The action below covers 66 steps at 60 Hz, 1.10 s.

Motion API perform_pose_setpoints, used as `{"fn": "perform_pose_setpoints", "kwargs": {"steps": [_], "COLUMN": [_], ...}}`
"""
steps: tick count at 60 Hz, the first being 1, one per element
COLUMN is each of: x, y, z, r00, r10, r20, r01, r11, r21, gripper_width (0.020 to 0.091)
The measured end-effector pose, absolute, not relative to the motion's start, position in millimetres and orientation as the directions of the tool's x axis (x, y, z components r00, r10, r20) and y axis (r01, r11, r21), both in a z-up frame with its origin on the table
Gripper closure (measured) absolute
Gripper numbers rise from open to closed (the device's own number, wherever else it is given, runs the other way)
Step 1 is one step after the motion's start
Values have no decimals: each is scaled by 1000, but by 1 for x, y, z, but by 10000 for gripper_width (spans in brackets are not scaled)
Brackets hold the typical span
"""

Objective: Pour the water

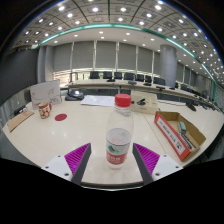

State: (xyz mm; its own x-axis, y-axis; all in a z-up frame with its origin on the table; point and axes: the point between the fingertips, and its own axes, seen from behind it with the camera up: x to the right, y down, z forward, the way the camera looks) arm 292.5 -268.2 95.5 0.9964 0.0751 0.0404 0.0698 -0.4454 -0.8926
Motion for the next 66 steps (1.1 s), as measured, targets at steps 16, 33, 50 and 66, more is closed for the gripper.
{"fn": "perform_pose_setpoints", "kwargs": {"steps": [16, 33, 50, 66], "x": [307, 308, 299, 232], "y": [-204, -196, -168, -105], "z": [57, 60, 93, 168], "r00": [1000, 999, 988, 904], "r10": [31, 33, -19, -49], "r20": [2, 39, 156, 425], "r01": [15, 49, 134, 375], "r11": [-422, -415, -417, -386], "r21": [-906, -909, -899, -843], "gripper_width": [502, 725, 726, 726]}}
